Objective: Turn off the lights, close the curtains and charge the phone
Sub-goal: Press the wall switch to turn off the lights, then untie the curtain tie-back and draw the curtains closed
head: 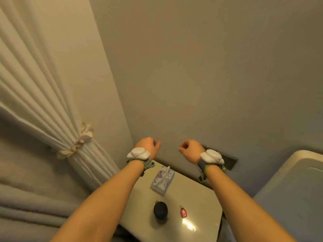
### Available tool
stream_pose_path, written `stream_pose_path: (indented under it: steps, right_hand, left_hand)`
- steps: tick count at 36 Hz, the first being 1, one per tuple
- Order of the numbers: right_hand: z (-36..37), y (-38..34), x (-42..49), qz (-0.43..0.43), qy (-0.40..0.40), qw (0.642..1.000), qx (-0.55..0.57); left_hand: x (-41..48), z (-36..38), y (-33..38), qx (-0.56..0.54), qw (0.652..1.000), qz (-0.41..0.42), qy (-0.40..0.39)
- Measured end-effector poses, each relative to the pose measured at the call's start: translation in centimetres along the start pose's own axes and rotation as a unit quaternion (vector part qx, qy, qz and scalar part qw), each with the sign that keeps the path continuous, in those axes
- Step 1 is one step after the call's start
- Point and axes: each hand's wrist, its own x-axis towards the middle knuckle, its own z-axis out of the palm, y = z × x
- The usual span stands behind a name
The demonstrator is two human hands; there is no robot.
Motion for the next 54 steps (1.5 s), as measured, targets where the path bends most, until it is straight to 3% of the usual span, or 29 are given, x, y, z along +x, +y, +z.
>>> stream_pose_path:
  steps: [9,15,19,23,29,32,36,39,41,45,49,54]
  right_hand:
    - [2.0,-10.7,-2.1,-0.147,-0.038,0.988,0.004]
    - [5.9,-18.5,-5.2,-0.234,-0.130,0.963,0.017]
    - [8.0,-22.0,-7.3,-0.258,-0.197,0.943,0.074]
    - [9.6,-25.7,-11.0,-0.287,-0.334,0.886,0.145]
    - [11.0,-29.2,-14.9,-0.330,-0.467,0.810,0.131]
    - [11.6,-29.9,-16.0,-0.338,-0.468,0.808,0.117]
    - [12.0,-30.2,-16.9,-0.336,-0.446,0.822,0.115]
    - [12.1,-29.8,-17.9,-0.304,-0.421,0.840,0.157]
    - [12.6,-29.6,-18.7,-0.262,-0.408,0.849,0.210]
    - [13.2,-29.9,-20.0,-0.195,-0.401,0.848,0.286]
    - [13.7,-29.9,-20.6,-0.209,-0.417,0.828,0.312]
    - [13.9,-29.9,-20.8,-0.213,-0.424,0.841,0.258]
  left_hand:
    - [-8.0,-7.9,-5.5,0.036,0.994,-0.044,0.093]
    - [-14.6,-12.0,-10.4,0.060,0.984,-0.072,0.151]
    - [-19.4,-13.2,-12.3,-0.004,0.970,-0.083,0.228]
    - [-24.5,-14.3,-14.7,-0.058,0.942,-0.104,0.313]
    - [-27.6,-16.4,-16.9,-0.213,0.922,-0.147,0.289]
    - [-28.2,-16.6,-17.1,-0.291,0.902,-0.168,0.271]
    - [-29.3,-16.7,-17.1,-0.435,0.829,-0.196,0.292]
    - [-30.2,-16.9,-16.6,-0.629,0.693,-0.196,0.291]
    - [-30.5,-17.2,-16.5,-0.686,0.645,-0.180,0.286]
    - [-29.7,-18.0,-15.6,-0.701,0.619,-0.186,0.303]
    - [-28.7,-18.7,-15.2,-0.719,0.587,-0.181,0.325]
    - [-28.0,-19.0,-15.6,-0.698,0.605,-0.214,0.318]
